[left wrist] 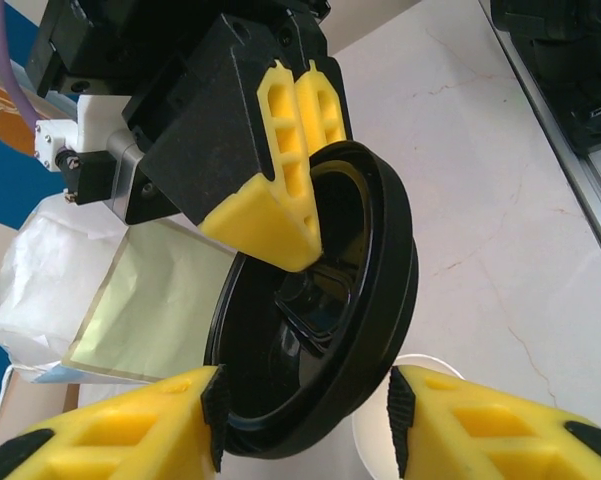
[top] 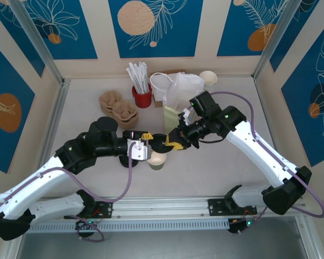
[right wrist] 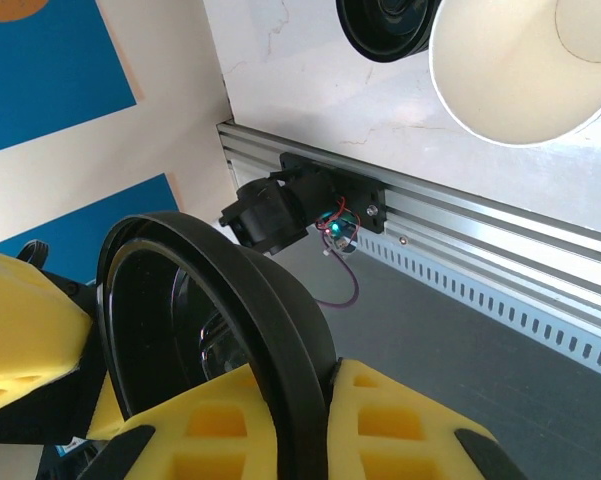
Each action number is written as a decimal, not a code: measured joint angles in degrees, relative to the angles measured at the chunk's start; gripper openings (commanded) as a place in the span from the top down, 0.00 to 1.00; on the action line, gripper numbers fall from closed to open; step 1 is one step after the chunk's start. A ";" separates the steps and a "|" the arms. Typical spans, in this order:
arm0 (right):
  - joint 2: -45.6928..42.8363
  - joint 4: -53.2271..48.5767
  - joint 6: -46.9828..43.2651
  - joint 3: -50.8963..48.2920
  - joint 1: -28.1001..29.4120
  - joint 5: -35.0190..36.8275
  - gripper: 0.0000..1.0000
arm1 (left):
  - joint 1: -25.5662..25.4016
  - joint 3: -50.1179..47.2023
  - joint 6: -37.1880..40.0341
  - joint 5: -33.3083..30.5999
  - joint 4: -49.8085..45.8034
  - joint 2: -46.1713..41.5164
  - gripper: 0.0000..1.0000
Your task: Pack the takeout coffee
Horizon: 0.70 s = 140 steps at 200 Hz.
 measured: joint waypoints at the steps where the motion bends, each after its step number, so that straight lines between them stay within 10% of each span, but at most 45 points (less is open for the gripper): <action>1: 0.00 -0.02 -0.02 0.00 0.00 0.02 1.00 | 0.00 0.04 0.04 0.00 -0.02 0.04 0.55; 140: 1.38 -1.03 -0.04 -0.02 -0.44 0.50 0.92 | 0.00 3.10 1.64 0.15 -4.55 2.95 0.84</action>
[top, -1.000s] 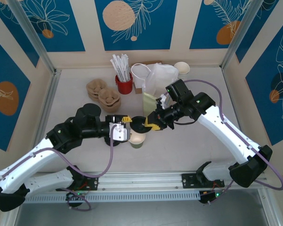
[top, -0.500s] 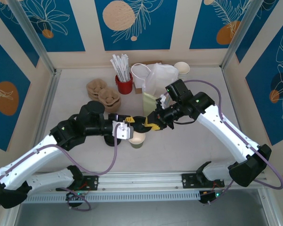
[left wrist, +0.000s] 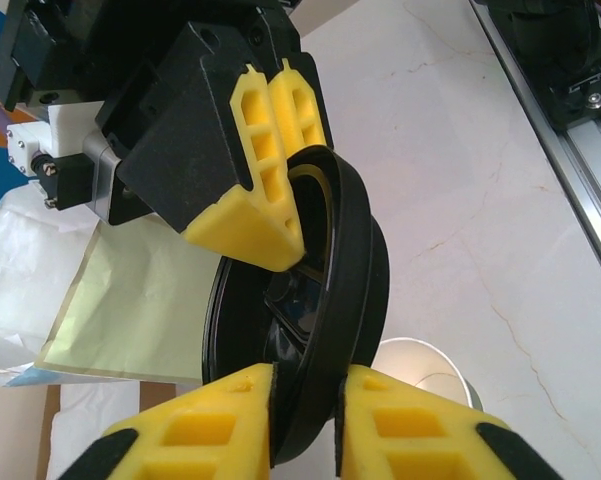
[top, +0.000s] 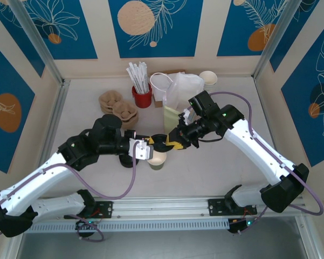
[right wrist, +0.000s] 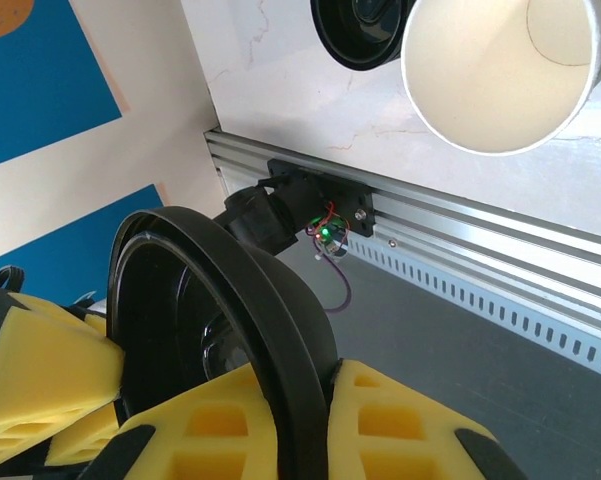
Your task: Pack the takeout coffee
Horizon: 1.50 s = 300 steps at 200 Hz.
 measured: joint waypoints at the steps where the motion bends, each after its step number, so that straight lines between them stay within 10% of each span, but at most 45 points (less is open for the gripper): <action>1: 0.00 -0.02 0.00 0.00 0.00 0.00 0.92 | 0.00 0.04 0.02 0.00 -0.02 0.02 0.84; 90: -4.52 1.62 -0.39 0.00 -2.29 4.66 0.57 | 0.15 2.01 -9.35 -0.22 0.33 3.32 0.88; 300: -24.39 13.20 3.32 -19.43 -3.50 16.65 0.57 | 15.15 -6.03 -74.27 5.44 1.73 -1.73 0.89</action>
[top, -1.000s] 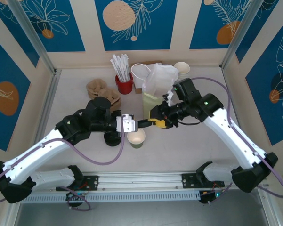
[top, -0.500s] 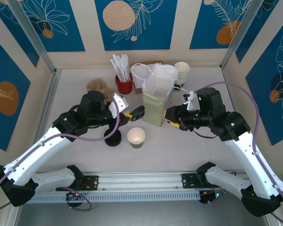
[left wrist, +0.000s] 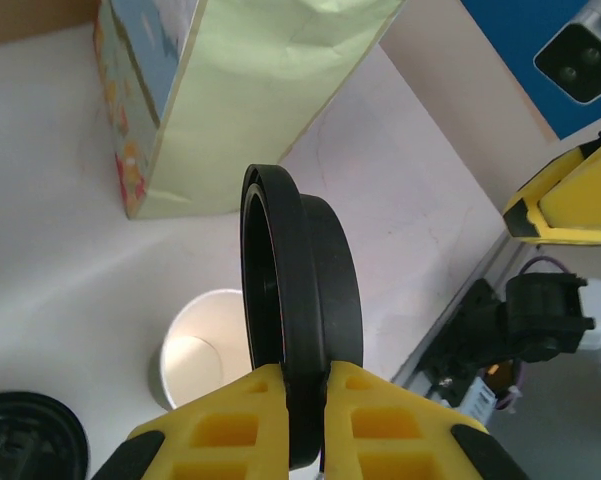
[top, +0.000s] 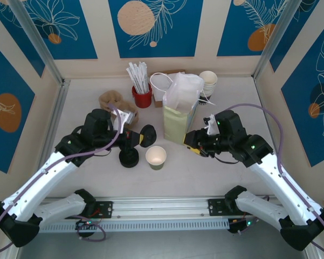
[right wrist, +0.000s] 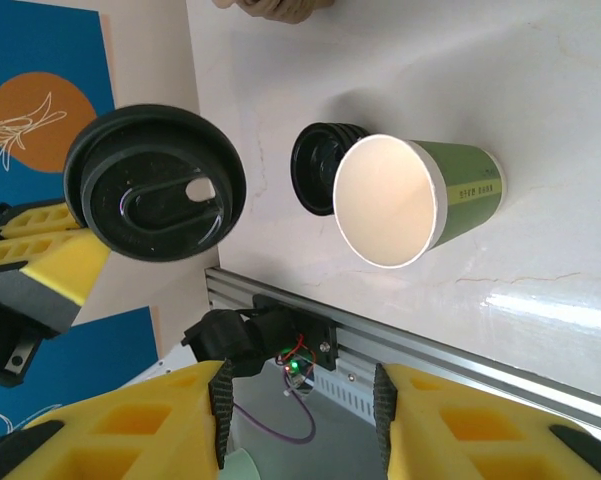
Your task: Pack the takeout coffee
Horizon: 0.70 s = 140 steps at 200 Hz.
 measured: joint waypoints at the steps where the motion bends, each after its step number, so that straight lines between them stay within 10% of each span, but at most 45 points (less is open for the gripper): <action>1: 0.00 0.09 0.09 -0.11 0.02 0.02 0.57 | 0.02 -0.09 -0.39 0.15 0.00 0.00 0.89; 140: -0.17 15.39 4.90 -15.91 3.91 1.42 0.53 | 2.32 -15.50 -20.81 13.33 13.62 2.84 0.91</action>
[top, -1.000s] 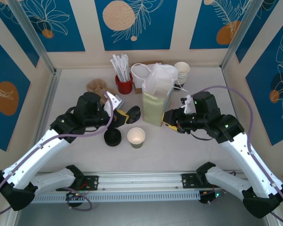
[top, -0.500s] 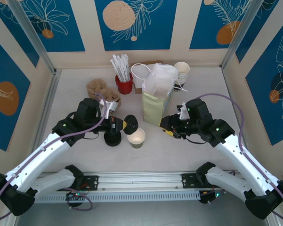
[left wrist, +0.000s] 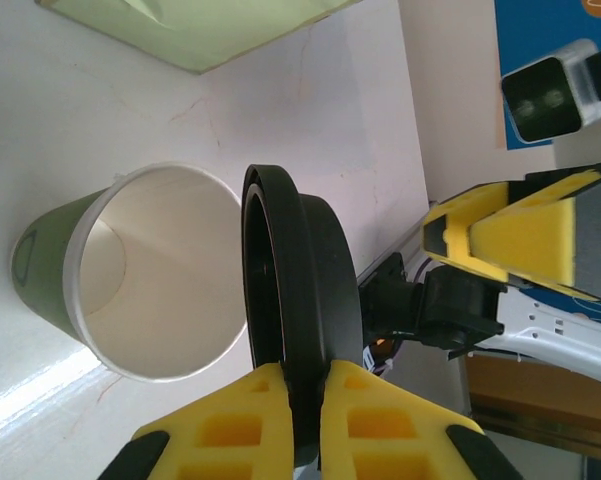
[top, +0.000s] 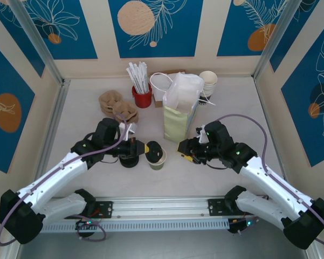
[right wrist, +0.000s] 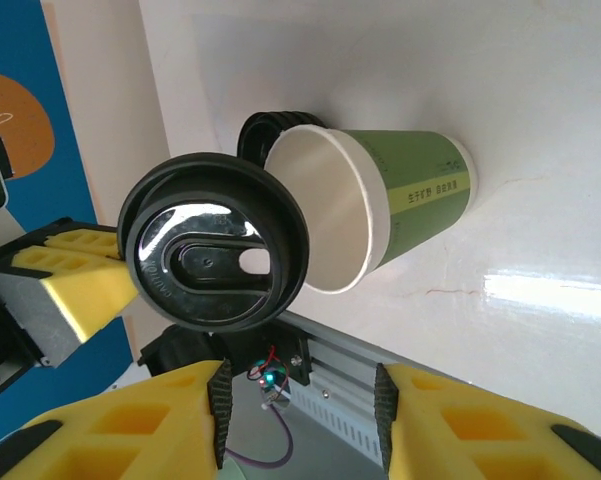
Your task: Pack the takeout coffee
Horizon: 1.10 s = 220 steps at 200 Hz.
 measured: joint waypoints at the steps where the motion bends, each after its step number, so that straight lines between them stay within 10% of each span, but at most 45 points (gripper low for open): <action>1: 0.02 0.11 -0.02 -0.07 0.02 -0.02 0.53 | 0.00 -0.04 -0.02 0.02 0.04 0.00 0.91; 220: 8.90 14.03 1.95 -4.92 2.21 -0.50 0.47 | 4.11 -6.64 -2.93 8.15 8.55 5.25 0.72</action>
